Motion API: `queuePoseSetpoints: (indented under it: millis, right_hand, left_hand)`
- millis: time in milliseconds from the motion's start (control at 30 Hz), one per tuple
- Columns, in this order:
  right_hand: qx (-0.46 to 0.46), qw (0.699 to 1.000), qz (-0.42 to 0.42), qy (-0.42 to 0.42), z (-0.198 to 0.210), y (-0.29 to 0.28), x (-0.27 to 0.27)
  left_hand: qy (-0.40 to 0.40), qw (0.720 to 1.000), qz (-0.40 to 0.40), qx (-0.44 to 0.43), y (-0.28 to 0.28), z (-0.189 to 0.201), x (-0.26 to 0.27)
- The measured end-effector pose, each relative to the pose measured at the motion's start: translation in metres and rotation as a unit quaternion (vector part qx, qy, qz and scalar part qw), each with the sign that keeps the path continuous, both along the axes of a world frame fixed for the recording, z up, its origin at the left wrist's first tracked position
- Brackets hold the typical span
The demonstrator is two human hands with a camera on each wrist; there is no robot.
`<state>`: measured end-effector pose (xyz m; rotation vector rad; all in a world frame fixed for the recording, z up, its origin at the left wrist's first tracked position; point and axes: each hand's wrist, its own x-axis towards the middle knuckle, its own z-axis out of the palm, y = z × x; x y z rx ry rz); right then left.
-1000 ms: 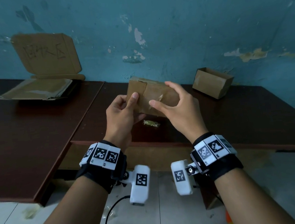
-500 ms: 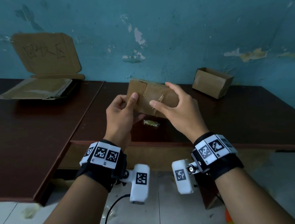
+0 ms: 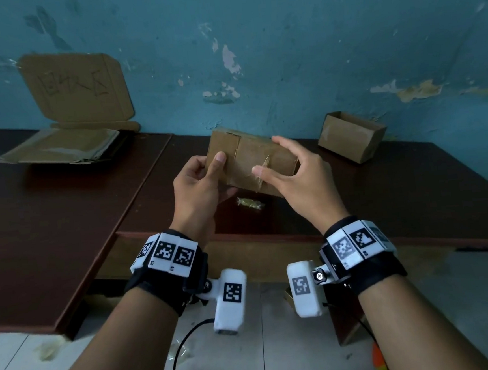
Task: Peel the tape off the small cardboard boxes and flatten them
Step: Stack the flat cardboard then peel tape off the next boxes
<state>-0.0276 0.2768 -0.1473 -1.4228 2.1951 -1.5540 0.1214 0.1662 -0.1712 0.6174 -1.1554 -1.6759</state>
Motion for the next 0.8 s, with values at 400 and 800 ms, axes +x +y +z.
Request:
queuePoseSetpoints:
  millis: [400, 800]
  right_hand:
    - [0.019, 0.999, 0.031, -0.017, 0.0040, 0.0044, -0.0042]
    - [0.039, 0.998, 0.045, -0.021, 0.0032, 0.0052, -0.0085]
  left_hand:
    - [0.003, 1.000, 0.000, 0.004, -0.0018, -0.0016, -0.0011]
    - [0.009, 1.000, -0.002, 0.003, -0.0037, -0.0021, 0.0013]
